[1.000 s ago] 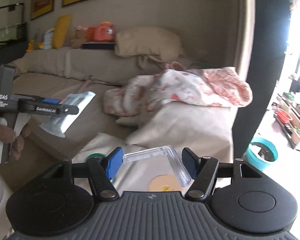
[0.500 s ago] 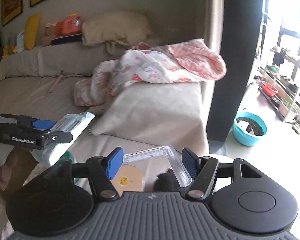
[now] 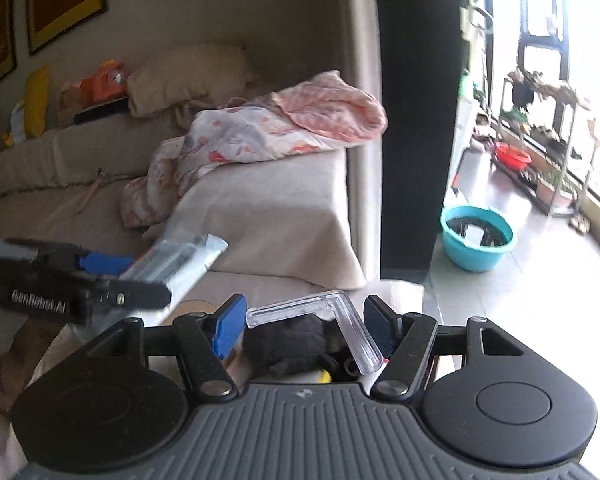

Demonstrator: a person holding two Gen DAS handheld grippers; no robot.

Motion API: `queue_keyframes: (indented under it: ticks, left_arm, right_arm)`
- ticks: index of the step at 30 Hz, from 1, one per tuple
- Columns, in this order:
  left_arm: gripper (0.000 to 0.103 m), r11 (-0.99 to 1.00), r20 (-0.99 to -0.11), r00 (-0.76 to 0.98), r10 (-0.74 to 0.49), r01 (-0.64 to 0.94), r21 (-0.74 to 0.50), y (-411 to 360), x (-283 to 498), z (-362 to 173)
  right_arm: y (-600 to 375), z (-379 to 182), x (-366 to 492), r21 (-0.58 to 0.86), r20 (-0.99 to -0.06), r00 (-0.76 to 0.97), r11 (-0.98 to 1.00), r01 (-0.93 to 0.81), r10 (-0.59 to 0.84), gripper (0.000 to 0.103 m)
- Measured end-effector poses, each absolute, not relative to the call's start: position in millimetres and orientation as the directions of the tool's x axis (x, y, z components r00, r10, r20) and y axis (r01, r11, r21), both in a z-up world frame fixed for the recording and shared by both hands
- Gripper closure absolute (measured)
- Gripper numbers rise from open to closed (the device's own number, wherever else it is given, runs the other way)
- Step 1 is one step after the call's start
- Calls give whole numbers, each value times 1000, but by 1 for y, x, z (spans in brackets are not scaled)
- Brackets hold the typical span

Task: Organize soft objects
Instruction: 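Carry the corner guard with the right tool while left tool carries the wipe packet to the box, then drop the wipe packet into the box with the left tool while right tool holds the guard above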

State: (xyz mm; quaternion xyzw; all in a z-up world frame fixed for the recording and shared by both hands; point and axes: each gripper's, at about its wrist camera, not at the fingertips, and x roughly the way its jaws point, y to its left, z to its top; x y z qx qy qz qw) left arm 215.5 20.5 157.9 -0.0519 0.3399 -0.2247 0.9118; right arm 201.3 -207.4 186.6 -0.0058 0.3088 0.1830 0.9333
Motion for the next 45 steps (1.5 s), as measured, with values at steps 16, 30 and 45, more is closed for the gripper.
queue_keyframes:
  ticks: [16, 30, 45]
  left_arm:
    - [21, 867, -678, 564, -471, 439, -236, -65, 229, 117]
    - [25, 874, -625, 625, -467, 434, -218, -63, 227, 137]
    - [27, 885, -622, 645, -445, 421, -198, -10, 153, 118]
  right_arm:
    - [-276, 172, 182, 131, -538, 800, 964, -230, 264, 38]
    - [-298, 162, 174, 187, -525, 807, 961, -202, 271, 38]
    - [-250, 138, 202, 315, -560, 708, 901, -299, 431, 38]
